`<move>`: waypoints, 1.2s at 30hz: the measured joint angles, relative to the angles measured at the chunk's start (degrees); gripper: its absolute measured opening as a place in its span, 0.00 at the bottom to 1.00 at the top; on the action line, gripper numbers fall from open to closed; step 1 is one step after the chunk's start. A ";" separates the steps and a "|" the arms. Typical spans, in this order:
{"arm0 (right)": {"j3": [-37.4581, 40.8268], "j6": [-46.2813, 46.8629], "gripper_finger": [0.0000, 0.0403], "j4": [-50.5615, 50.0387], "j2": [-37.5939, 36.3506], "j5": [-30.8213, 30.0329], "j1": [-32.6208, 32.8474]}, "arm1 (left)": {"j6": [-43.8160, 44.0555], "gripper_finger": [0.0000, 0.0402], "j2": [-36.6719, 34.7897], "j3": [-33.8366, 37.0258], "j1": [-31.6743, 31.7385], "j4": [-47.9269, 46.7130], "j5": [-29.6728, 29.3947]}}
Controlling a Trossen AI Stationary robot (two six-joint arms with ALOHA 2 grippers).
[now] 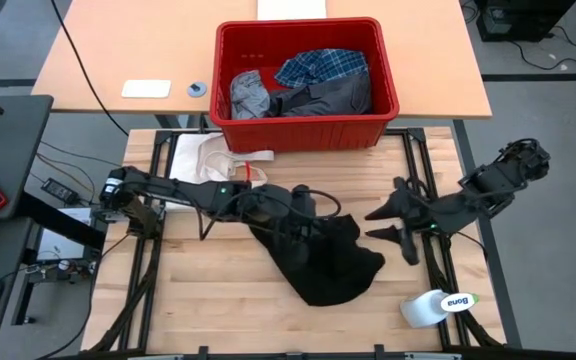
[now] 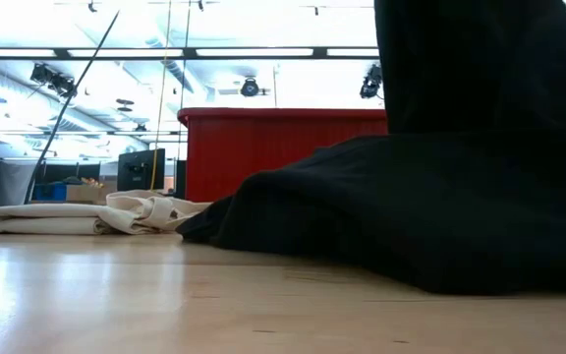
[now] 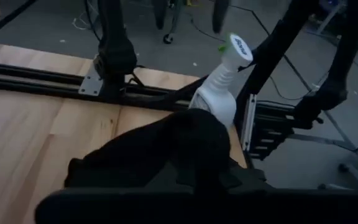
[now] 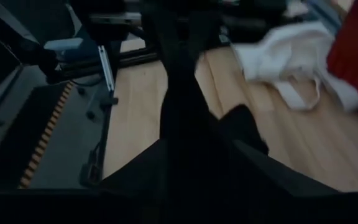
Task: Fold Laundry from Bin
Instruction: Fold the black shirt
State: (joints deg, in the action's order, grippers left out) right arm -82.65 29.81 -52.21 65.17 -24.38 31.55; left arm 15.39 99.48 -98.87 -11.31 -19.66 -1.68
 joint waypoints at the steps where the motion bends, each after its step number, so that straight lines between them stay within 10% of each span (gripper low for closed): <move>1: 0.00 -1.75 0.47 1.20 0.98 0.13 -0.30 | -0.48 0.01 0.00 0.00 0.02 0.84 1.69; 20: 0.04 -19.02 0.54 5.05 12.22 23.95 -11.52 | -1.00 0.01 -0.55 0.00 -0.31 3.63 13.13; 30: 0.04 -19.30 0.05 -3.93 12.04 25.50 -11.98 | -1.02 0.02 -0.63 0.00 -0.09 1.21 13.08; 36: -1.73 -12.53 0.04 -8.67 5.98 24.45 -11.20 | 1.00 0.02 -0.67 0.00 1.09 -0.02 8.23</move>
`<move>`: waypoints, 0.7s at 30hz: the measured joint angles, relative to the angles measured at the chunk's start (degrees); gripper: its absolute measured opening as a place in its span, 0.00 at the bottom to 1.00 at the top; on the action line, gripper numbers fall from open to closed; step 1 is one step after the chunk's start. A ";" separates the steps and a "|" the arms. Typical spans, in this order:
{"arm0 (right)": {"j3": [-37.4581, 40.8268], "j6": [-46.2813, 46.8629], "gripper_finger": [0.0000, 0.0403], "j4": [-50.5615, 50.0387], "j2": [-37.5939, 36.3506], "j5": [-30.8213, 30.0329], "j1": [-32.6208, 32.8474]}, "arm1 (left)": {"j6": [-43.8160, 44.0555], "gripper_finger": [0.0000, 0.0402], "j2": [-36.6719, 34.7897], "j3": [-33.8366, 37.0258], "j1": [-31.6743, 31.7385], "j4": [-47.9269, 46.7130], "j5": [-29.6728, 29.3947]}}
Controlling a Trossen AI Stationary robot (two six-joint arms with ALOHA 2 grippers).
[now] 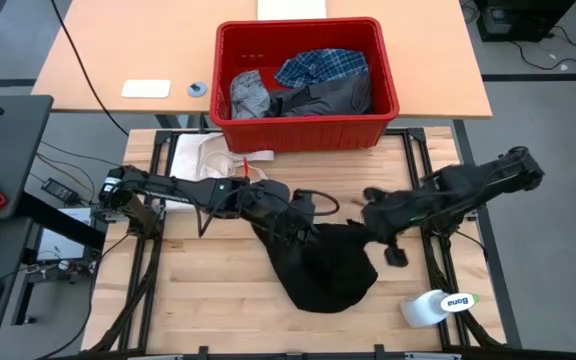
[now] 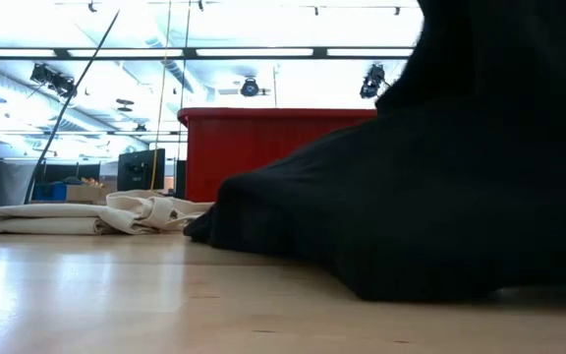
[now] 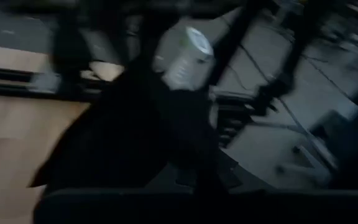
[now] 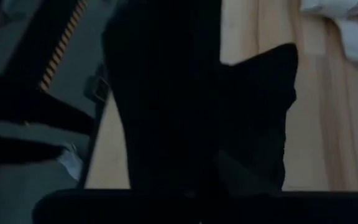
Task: Fold Laundry from Bin
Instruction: Fold the black shirt
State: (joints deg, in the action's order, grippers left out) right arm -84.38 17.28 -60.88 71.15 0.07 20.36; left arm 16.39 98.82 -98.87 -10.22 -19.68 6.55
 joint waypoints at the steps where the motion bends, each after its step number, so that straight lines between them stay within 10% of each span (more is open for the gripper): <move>1: -1.28 0.97 0.02 -0.78 -0.68 -0.04 0.20 | 0.42 0.03 -0.01 0.00 0.16 0.68 -2.03; 14: -23.96 0.88 0.02 -8.73 -2.38 -5.13 1.77 | -5.16 0.48 -0.33 -0.01 0.50 9.98 -12.86; 21: -32.57 -7.83 0.02 -2.42 -2.19 -2.81 2.15 | -5.51 0.54 -1.72 -0.13 -0.02 11.81 -12.81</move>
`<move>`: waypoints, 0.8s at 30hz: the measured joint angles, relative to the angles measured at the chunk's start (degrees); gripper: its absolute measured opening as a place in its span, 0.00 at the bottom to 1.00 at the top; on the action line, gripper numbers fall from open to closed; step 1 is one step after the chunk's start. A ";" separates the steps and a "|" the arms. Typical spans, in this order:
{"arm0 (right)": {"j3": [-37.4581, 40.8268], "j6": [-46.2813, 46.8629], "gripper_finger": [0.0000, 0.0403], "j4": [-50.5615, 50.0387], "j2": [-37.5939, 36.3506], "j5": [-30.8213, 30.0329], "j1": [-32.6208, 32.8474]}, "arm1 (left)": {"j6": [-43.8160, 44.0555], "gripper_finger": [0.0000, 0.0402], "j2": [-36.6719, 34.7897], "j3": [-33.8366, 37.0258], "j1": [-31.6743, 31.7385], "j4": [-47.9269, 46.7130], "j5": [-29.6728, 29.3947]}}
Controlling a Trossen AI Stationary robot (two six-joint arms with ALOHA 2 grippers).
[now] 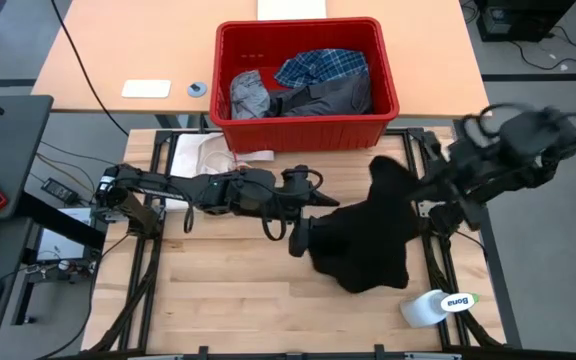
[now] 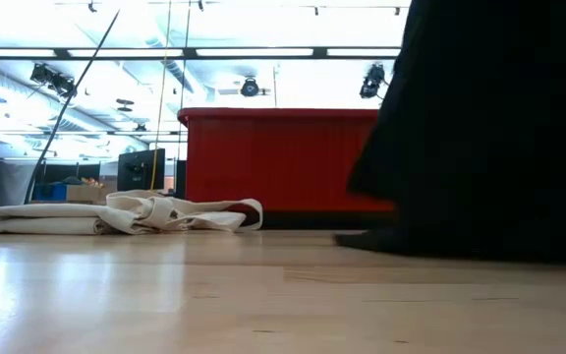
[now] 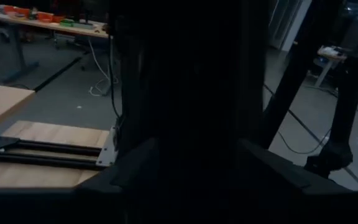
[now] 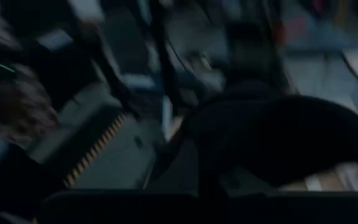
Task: Fold Laundry from Bin
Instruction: Fold the black shirt
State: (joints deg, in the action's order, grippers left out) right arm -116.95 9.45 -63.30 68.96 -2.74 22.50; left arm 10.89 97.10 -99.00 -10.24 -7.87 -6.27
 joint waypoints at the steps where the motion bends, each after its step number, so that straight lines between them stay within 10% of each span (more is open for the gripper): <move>1: -0.56 -1.76 0.02 3.25 0.04 2.36 0.00 | -0.03 0.54 0.01 0.02 -0.02 -0.06 0.02; 15: -1.27 -4.10 0.01 37.13 1.67 31.22 -5.94 | -2.14 0.55 -0.61 0.13 0.46 7.48 0.04; 20: -1.34 -4.61 0.02 52.28 2.83 27.50 -7.83 | -6.19 0.55 -1.78 0.23 0.48 7.72 0.02; 24: -1.36 -2.96 0.02 51.89 2.63 6.54 -8.80 | -9.69 0.55 -6.21 0.18 0.48 7.21 -0.41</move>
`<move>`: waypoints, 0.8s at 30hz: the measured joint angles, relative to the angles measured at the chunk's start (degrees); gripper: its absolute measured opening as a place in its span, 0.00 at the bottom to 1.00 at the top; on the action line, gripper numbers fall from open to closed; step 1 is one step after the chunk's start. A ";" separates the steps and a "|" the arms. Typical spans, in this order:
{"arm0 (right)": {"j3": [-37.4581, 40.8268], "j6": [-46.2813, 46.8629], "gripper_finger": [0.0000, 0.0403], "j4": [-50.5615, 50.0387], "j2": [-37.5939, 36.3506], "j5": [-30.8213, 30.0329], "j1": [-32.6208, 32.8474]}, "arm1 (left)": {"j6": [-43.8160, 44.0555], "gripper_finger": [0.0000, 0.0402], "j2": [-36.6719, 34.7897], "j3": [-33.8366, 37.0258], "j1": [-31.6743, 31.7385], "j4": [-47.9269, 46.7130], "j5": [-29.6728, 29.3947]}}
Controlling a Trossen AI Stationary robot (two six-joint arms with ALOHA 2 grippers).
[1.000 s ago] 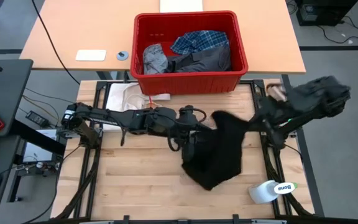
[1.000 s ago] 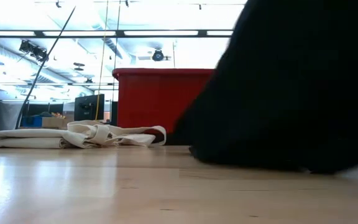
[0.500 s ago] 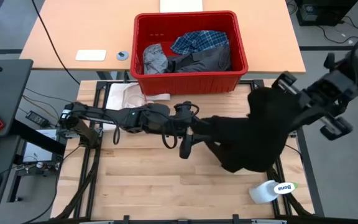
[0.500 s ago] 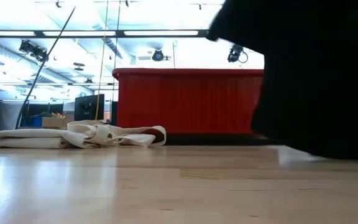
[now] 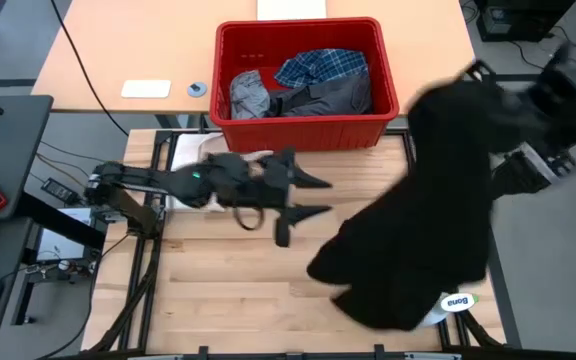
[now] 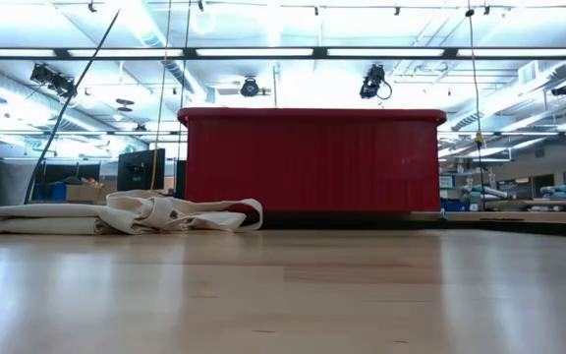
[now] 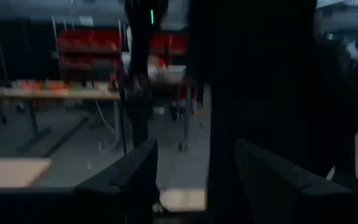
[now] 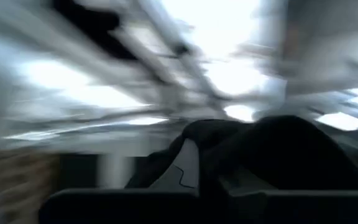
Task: Fold Laundry from Bin
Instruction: Fold the black shirt
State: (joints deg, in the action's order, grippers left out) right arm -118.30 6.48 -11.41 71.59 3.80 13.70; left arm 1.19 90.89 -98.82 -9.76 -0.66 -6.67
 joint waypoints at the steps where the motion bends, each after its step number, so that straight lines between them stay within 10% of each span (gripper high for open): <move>1: 0.00 0.36 0.02 -1.84 -0.06 -4.79 -0.05 | -0.83 0.55 -1.29 -0.14 0.00 -0.98 0.00; 7: 0.04 1.18 0.02 -4.05 1.62 -14.35 -0.77 | -1.54 0.55 -5.39 -0.17 0.98 -15.21 -0.18; 17: 0.04 16.93 0.02 12.47 12.21 33.74 -2.91 | -1.72 0.55 -1.05 0.06 4.91 -28.79 -2.73; 24: 0.11 22.25 0.02 12.59 15.63 31.23 -2.48 | -8.48 0.55 -1.16 -0.07 6.37 -26.55 -2.87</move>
State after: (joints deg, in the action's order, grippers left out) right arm -118.19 28.74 1.18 87.22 35.03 11.22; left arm -7.29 89.73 -98.89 -3.39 -27.21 -9.54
